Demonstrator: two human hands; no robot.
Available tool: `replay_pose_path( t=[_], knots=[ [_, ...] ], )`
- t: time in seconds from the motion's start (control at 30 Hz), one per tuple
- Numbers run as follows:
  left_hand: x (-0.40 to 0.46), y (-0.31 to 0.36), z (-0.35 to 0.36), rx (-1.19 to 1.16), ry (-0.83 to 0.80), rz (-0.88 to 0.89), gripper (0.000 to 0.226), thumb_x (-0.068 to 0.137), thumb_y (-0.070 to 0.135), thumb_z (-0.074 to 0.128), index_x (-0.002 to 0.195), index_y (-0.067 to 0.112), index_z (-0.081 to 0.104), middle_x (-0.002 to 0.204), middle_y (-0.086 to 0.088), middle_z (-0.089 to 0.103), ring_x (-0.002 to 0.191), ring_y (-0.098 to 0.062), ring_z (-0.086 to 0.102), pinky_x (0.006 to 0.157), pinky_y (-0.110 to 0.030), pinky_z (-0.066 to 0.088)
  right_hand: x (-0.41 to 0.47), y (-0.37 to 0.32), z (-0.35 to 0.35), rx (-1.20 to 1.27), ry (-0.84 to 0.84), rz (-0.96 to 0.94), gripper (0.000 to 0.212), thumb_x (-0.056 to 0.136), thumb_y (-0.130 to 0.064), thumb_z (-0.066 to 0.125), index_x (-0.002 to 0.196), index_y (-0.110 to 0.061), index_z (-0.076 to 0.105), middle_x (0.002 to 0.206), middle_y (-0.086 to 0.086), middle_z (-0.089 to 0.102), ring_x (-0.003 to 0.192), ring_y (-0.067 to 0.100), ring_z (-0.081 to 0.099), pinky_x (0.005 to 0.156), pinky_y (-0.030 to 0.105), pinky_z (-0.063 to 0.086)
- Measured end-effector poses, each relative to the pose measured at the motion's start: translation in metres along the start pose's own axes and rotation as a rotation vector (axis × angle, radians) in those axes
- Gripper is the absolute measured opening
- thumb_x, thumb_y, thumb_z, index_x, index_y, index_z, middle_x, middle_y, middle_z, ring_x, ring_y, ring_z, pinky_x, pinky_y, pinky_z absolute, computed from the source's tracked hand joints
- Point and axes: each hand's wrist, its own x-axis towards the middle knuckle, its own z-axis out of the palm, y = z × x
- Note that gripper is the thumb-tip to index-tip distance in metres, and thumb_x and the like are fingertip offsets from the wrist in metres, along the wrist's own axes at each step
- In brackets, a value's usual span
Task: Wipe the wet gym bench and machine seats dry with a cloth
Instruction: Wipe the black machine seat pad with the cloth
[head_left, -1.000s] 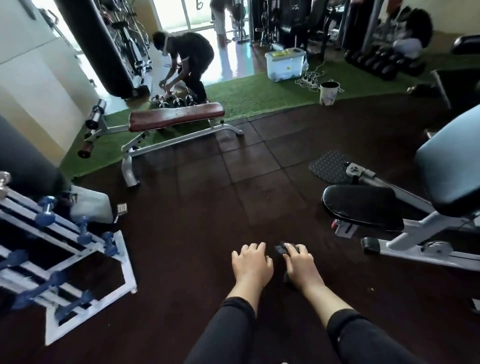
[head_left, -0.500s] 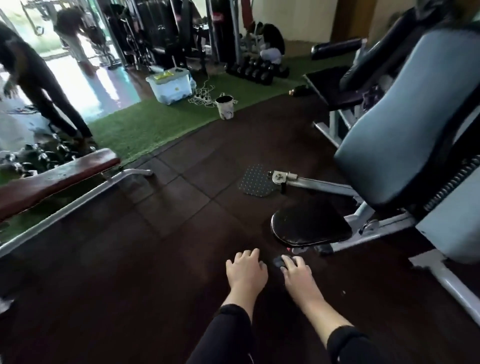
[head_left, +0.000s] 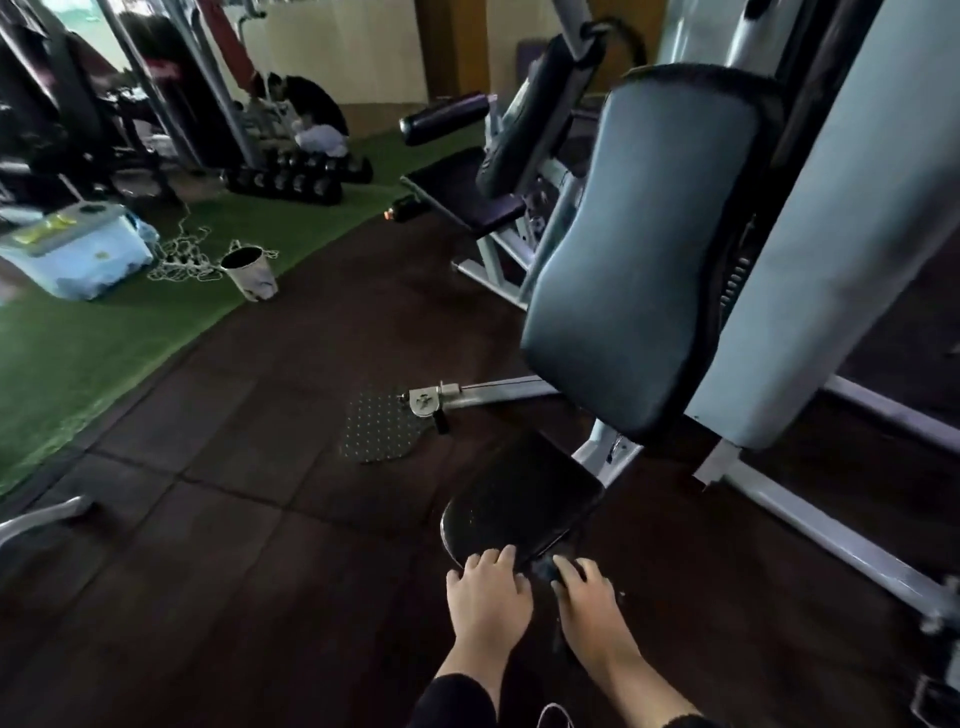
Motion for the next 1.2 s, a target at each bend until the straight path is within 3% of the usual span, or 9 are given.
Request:
replay_pose_path(
  t=[0.13,0.27,0.5,0.77,0.87,0.97,1.0,1.07,1.2],
  knots=[
    [0.056,0.006,0.005,0.027,-0.023,0.040,0.049,0.100,0.037,0.034,0.148,0.029,0.035,0.144,0.015,0.045,0.133,-0.009,0.039,0.109,-0.034,0.031,0.050,0.025,0.007,0.012,-0.052,0.087,0.045,0.103,-0.026,0.028,0.147,-0.021,0.022,0.148,0.004,0.023,0.129,0.023,0.034,0.108,0.027,0.029],
    [0.114,0.010,0.025,0.059,-0.061,0.074,0.050,0.100,0.039,0.034,0.149,0.030,0.032,0.149,0.012,0.040,0.138,-0.011,0.034,0.113,-0.038,0.028,0.097,0.057,0.024,0.190,-0.032,0.170,0.045,0.098,-0.016,0.041,0.142,-0.022,0.033,0.148,0.010,0.029,0.133,0.029,0.030,0.110,0.037,0.028],
    [0.216,0.000,0.115,0.078,-0.071,0.175,0.051,0.100,0.038,0.032,0.151,0.030,0.028,0.155,0.009,0.031,0.143,-0.012,0.026,0.115,-0.040,0.024,0.183,0.122,0.081,0.129,0.139,0.190,0.042,0.102,-0.028,0.031,0.143,-0.020,0.034,0.141,0.004,0.034,0.125,0.025,0.037,0.104,0.032,0.035],
    [0.336,-0.009,0.219,0.152,-0.013,0.311,0.053,0.102,0.039,0.031,0.153,0.034,0.017,0.162,0.003,0.010,0.149,-0.016,0.007,0.119,-0.048,0.009,0.299,0.194,0.143,0.112,0.470,0.017,0.037,0.097,-0.018,0.047,0.133,-0.011,0.051,0.130,0.010,0.049,0.121,0.028,0.046,0.101,0.030,0.036],
    [0.378,-0.017,0.246,0.161,0.097,0.371,0.052,0.102,0.042,0.029,0.152,0.037,0.018,0.162,0.004,0.009,0.149,-0.015,0.006,0.119,-0.052,0.007,0.330,0.213,0.167,0.085,0.447,-0.138,0.035,0.097,-0.024,0.047,0.130,-0.014,0.054,0.130,0.005,0.054,0.124,0.024,0.048,0.104,0.024,0.029],
    [0.404,-0.024,0.265,0.151,0.219,0.444,0.050,0.101,0.046,0.024,0.151,0.043,0.018,0.162,0.006,0.008,0.149,-0.013,0.002,0.118,-0.054,-0.002,0.344,0.223,0.189,-0.016,0.490,-0.233,0.035,0.098,-0.035,0.043,0.132,-0.030,0.052,0.141,-0.009,0.047,0.138,0.012,0.030,0.115,0.037,0.012],
    [0.408,-0.025,0.268,0.158,0.229,0.455,0.051,0.101,0.047,0.021,0.151,0.043,0.015,0.163,0.007,0.005,0.149,-0.013,-0.001,0.117,-0.054,-0.005,0.343,0.224,0.192,-0.011,0.521,-0.230,0.035,0.099,-0.037,0.041,0.132,-0.035,0.051,0.143,-0.013,0.043,0.140,0.008,0.025,0.115,0.036,0.009],
    [0.411,-0.026,0.271,0.178,0.222,0.460,0.051,0.101,0.048,0.015,0.152,0.043,0.010,0.163,0.007,0.000,0.149,-0.013,-0.005,0.117,-0.054,-0.008,0.340,0.223,0.194,0.011,0.557,-0.220,0.033,0.098,-0.040,0.040,0.129,-0.042,0.052,0.144,-0.020,0.039,0.139,0.003,0.024,0.108,0.020,0.014],
    [0.407,-0.026,0.269,0.187,0.220,0.475,0.052,0.102,0.048,0.012,0.153,0.041,0.007,0.163,0.005,-0.001,0.149,-0.014,-0.006,0.117,-0.054,-0.008,0.335,0.217,0.191,0.102,0.617,-0.216,0.026,0.095,-0.039,0.047,0.116,-0.044,0.062,0.128,-0.025,0.053,0.119,-0.012,0.037,0.084,-0.005,0.021]
  ],
)
